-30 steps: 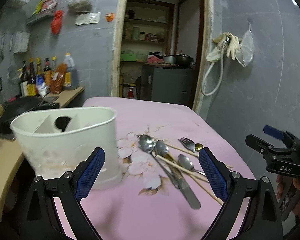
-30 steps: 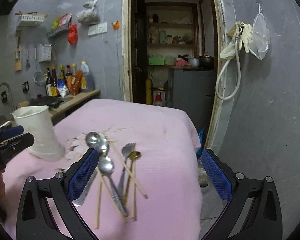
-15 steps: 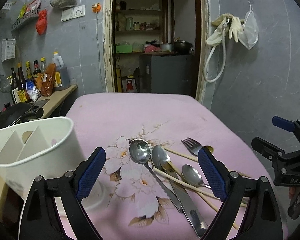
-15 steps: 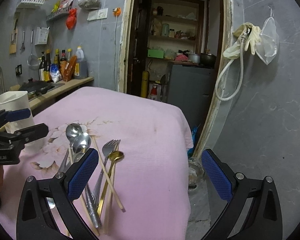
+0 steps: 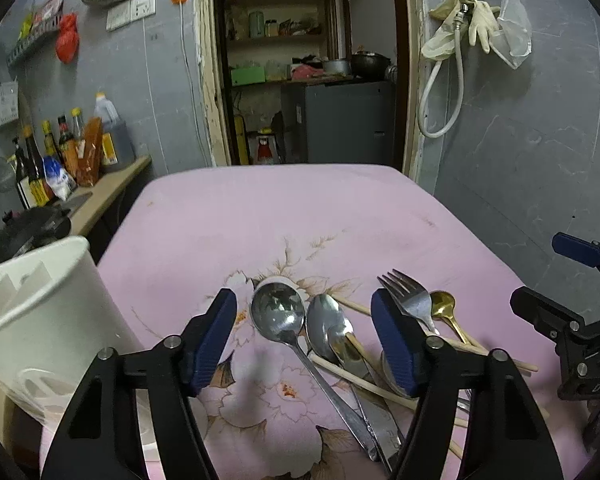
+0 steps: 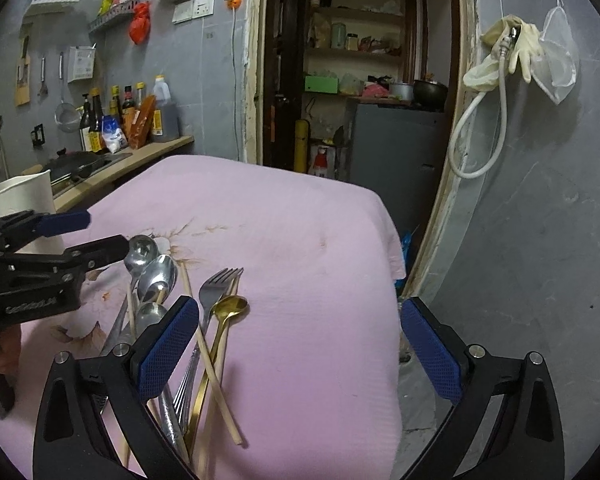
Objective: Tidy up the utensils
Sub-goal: 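Grasp a silver spoon with the left tool while the right tool approaches the gold spoon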
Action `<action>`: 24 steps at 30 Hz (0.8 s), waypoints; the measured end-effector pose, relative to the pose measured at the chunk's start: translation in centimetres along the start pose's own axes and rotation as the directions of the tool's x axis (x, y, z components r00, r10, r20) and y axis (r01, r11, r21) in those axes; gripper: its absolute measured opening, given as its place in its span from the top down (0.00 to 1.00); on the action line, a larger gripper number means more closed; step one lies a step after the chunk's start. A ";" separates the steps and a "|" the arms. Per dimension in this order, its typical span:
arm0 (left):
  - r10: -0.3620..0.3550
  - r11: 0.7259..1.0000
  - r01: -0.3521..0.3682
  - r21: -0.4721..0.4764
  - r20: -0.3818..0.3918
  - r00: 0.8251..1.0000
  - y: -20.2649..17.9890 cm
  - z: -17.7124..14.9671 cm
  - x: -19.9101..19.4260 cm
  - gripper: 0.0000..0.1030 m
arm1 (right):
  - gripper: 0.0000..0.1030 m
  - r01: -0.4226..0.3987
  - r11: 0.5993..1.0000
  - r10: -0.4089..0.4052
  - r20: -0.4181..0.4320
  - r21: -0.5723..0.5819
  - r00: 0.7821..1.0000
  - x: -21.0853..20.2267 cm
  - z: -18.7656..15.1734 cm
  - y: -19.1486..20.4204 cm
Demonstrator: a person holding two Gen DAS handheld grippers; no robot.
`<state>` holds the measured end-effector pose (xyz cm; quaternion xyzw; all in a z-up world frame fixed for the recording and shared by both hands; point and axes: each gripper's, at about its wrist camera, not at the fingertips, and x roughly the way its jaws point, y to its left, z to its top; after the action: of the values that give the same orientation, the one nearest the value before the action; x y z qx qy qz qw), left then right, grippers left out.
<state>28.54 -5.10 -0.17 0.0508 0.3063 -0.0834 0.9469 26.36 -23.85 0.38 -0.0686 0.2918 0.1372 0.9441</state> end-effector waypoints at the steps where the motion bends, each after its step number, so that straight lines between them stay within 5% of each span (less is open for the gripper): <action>1: -0.005 1.000 0.005 -0.002 -0.007 1.000 0.1 -0.2 0.2 0.40 | 0.04 -0.008 1.000 0.008 -0.006 -0.005 1.000 0.1 0.0 0.1; 18: -0.037 0.982 0.000 -0.187 -0.195 0.980 3.6 -1.2 3.9 0.61 | 0.45 -0.148 0.987 0.135 -0.179 -0.060 0.975 4.1 0.4 1.9; 24: -0.054 0.972 -0.003 -0.234 -0.235 0.971 4.5 -1.2 5.0 0.67 | 0.51 -0.167 0.983 0.147 -0.224 -0.072 0.963 5.0 0.3 2.6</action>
<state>32.63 -1.17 -3.90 -0.0544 0.4267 -0.0525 0.9012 29.71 -20.22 -2.33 -0.1026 0.3916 0.2162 0.8885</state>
